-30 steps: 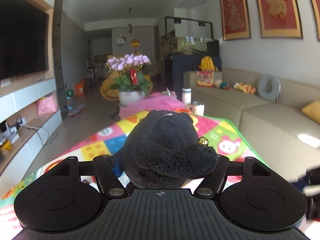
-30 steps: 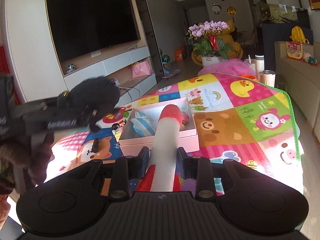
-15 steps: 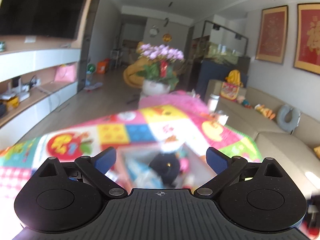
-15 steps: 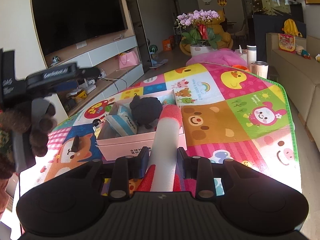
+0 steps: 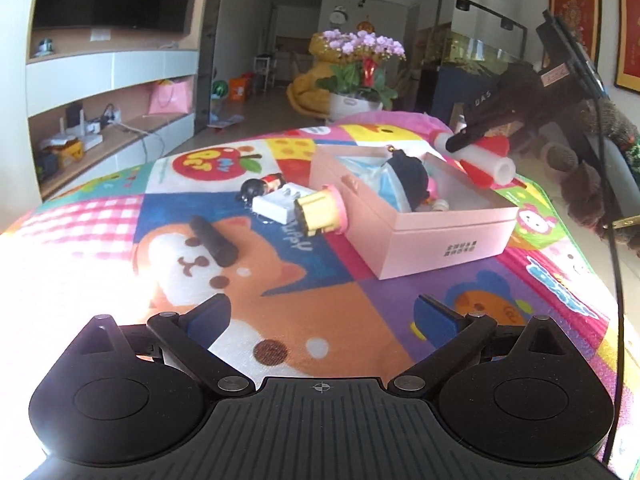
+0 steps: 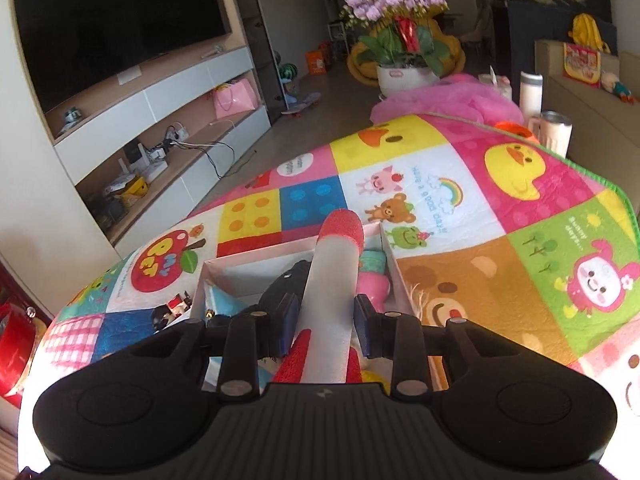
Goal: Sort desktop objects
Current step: 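Drop the black plush into the pink box with left gripper while right gripper lowers the rocket in, then grasp the yellow cup toy with pink lid using the right gripper, then carry the yellow cup with right gripper while left gripper grasps the black cylinder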
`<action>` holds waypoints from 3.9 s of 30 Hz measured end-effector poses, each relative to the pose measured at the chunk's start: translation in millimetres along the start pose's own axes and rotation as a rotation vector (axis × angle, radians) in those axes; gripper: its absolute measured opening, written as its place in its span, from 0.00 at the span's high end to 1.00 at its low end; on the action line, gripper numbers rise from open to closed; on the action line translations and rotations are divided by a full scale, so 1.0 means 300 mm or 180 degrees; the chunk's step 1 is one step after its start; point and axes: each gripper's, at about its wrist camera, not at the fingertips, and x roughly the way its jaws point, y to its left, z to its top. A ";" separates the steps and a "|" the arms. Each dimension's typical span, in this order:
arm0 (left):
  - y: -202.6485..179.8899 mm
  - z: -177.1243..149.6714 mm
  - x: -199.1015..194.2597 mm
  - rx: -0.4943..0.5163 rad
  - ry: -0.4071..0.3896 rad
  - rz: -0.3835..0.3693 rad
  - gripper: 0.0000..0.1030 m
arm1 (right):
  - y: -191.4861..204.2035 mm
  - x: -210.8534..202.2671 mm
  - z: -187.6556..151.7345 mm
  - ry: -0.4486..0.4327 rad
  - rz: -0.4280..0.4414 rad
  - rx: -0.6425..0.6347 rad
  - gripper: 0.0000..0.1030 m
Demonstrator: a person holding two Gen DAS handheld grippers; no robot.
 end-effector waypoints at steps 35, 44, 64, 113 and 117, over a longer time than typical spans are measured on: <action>0.064 -0.060 0.030 -0.0163 0.0088 0.0271 0.01 | 0.070 0.100 -0.093 0.0499 -0.0394 -0.0259 0.80; 0.097 -0.079 0.016 -0.0462 0.0036 0.0601 0.01 | 0.493 -0.024 -0.228 -0.0259 0.0033 -0.1962 0.62; 0.102 -0.084 0.018 -0.0538 0.0208 0.0602 0.00 | 0.654 0.154 -0.366 -0.0012 -0.0160 -0.2057 0.58; 0.130 0.173 0.394 0.0040 0.0500 0.0968 0.63 | -0.291 -0.332 -0.629 -0.0856 -0.0485 0.0325 0.05; 0.093 0.143 0.326 0.0232 0.0503 0.0850 0.76 | -0.313 -0.321 -0.633 -0.0859 -0.0470 0.0486 0.03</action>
